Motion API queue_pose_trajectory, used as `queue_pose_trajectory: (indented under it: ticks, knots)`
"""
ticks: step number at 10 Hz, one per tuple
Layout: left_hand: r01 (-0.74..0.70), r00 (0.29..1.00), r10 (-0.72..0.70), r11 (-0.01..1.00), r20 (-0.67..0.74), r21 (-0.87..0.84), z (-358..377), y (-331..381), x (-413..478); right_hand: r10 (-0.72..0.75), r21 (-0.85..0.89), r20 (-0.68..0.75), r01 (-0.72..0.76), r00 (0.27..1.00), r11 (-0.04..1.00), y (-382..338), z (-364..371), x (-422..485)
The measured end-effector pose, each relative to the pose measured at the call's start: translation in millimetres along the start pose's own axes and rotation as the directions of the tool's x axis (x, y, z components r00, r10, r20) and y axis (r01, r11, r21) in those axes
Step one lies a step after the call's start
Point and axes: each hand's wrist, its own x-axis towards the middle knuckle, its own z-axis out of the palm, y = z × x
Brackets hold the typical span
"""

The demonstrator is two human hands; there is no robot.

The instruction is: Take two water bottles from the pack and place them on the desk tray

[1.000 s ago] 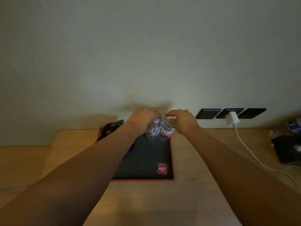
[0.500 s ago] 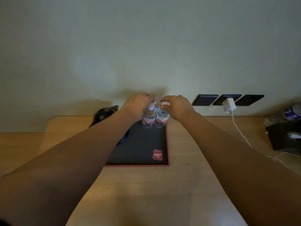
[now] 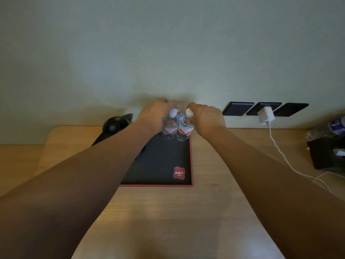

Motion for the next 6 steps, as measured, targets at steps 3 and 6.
queue_pose_trajectory:
  ticks: [3, 6]
  knots:
    - [0.016, 1.0, -0.016, 0.999, -0.018, -0.029, 4.8, -3.3, 0.1, -0.038, 0.122, -0.043, 0.043, 0.998, 0.992, 6.4, 10.1, -3.8]
    - [0.079, 0.993, -0.082, 0.996, -0.087, -0.036, -4.1, 3.8, -25.4, -0.062, 0.195, -0.158, 0.093, 0.986, 0.976, 19.2, 4.6, -20.1]
